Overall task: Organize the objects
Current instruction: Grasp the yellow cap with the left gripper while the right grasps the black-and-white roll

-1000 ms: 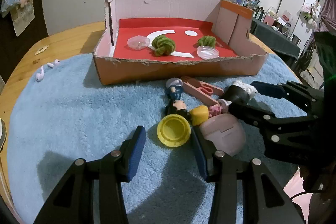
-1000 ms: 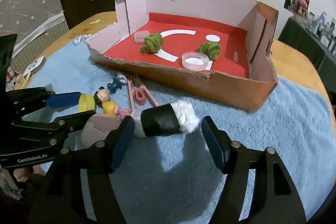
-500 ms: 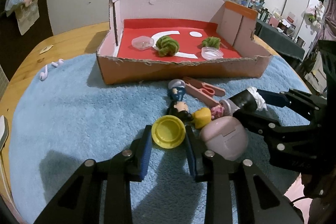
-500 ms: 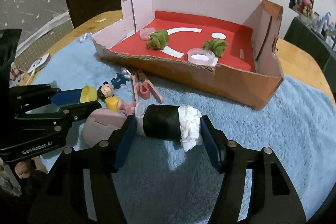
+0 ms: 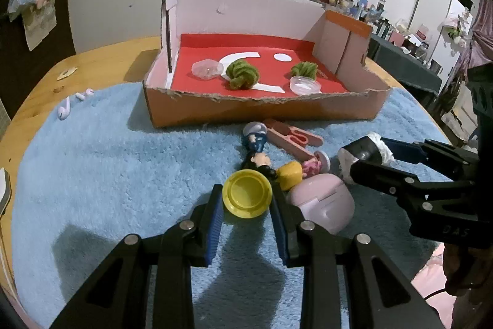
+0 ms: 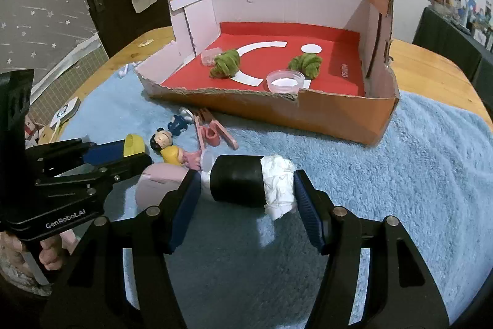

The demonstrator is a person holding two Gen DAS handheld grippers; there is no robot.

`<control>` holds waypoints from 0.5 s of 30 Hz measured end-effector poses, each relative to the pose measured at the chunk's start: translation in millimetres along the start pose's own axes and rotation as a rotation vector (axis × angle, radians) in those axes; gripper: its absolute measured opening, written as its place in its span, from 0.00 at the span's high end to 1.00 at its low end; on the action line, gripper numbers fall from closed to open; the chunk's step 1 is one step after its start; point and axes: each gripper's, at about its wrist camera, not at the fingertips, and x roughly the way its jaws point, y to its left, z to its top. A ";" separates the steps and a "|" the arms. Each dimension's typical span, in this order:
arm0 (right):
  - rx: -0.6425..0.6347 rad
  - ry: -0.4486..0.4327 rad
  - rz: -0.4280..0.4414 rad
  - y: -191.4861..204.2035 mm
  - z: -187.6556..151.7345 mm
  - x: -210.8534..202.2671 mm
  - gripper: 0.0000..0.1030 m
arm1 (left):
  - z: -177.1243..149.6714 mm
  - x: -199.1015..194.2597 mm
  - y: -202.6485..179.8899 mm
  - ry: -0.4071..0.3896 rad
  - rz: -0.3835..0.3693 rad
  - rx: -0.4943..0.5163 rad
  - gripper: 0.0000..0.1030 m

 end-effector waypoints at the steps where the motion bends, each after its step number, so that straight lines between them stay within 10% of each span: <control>1: -0.001 -0.003 0.001 0.8 0.4 -1.2 0.42 | 0.1 -0.4 0.2 -0.001 -0.001 -0.001 0.70; 15: 0.010 -0.045 0.031 3.1 8.1 -16.4 0.42 | 10.6 -7.6 0.7 -0.027 0.000 -0.007 0.70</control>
